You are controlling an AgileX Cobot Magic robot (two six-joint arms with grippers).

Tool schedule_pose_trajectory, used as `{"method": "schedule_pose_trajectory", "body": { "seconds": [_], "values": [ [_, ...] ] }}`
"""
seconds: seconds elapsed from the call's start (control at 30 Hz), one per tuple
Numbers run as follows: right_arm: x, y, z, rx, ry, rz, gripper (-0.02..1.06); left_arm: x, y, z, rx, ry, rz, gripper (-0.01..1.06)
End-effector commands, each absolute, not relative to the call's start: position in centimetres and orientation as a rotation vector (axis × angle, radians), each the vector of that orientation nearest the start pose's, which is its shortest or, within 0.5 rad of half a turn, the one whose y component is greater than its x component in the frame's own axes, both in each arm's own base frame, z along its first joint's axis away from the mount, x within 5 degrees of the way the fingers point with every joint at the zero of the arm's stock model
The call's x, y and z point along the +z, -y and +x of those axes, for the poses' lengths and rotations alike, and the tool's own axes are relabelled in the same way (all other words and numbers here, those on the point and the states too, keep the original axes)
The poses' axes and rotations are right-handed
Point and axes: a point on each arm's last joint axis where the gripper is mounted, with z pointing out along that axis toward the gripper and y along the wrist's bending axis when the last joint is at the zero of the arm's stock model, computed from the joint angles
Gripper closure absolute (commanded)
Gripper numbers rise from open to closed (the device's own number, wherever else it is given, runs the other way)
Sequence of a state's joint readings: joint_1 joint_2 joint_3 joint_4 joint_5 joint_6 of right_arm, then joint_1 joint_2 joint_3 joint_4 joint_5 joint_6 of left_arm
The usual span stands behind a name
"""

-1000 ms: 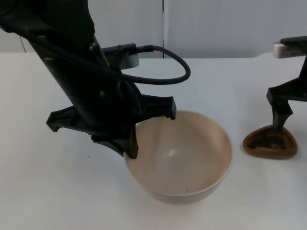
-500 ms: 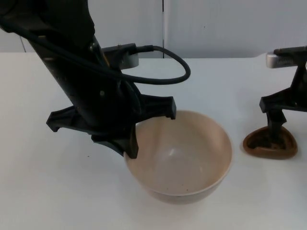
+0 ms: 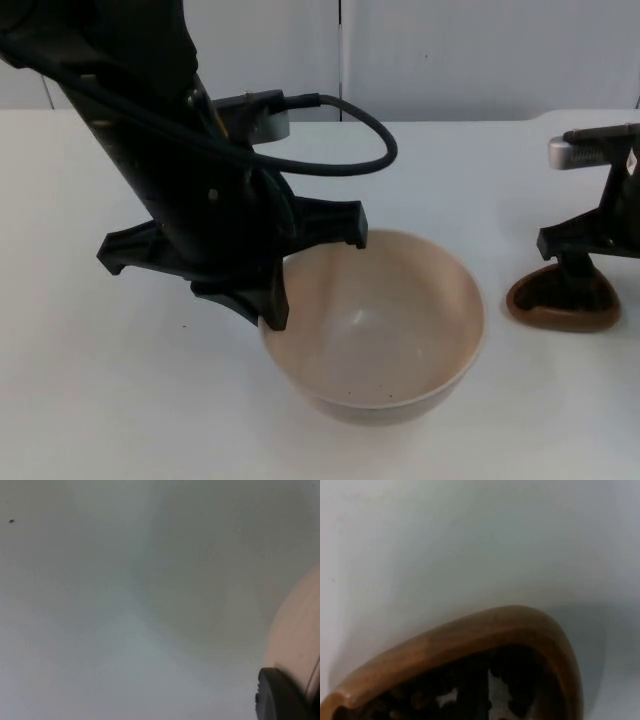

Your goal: Pick up the bowl with the left hand and pour the coffee beans from the cup into the bowl with the right hand.

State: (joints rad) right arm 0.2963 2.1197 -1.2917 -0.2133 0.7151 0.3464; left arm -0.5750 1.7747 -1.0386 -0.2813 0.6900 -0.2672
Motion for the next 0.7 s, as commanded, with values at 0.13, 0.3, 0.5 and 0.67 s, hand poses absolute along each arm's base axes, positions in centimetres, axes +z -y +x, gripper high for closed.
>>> {"method": "schedule_pose_trajectory", "body": {
  "seconds": [0.13, 0.3, 0.5, 0.67],
  "values": [
    [9.84, -10.43, 37.86, -0.167, -2.974, -0.171, 0.26, 17.35, 19.43, 26.68, -0.431, -2.969, 0.166, 1.05],
    [9.84, -10.44, 37.87, -0.165, -2.972, -0.171, 0.30, 17.35, 19.43, 26.68, -0.431, -2.969, 0.166, 1.05],
    [9.84, -10.44, 37.87, -0.165, -2.972, -0.165, 0.31, 17.35, 19.43, 26.68, -0.431, -2.969, 0.166, 1.05],
    [9.84, -10.44, 37.87, -0.165, -2.972, -0.165, 0.33, 17.35, 19.43, 26.68, -0.431, -2.969, 0.166, 1.05]
  ]
}}
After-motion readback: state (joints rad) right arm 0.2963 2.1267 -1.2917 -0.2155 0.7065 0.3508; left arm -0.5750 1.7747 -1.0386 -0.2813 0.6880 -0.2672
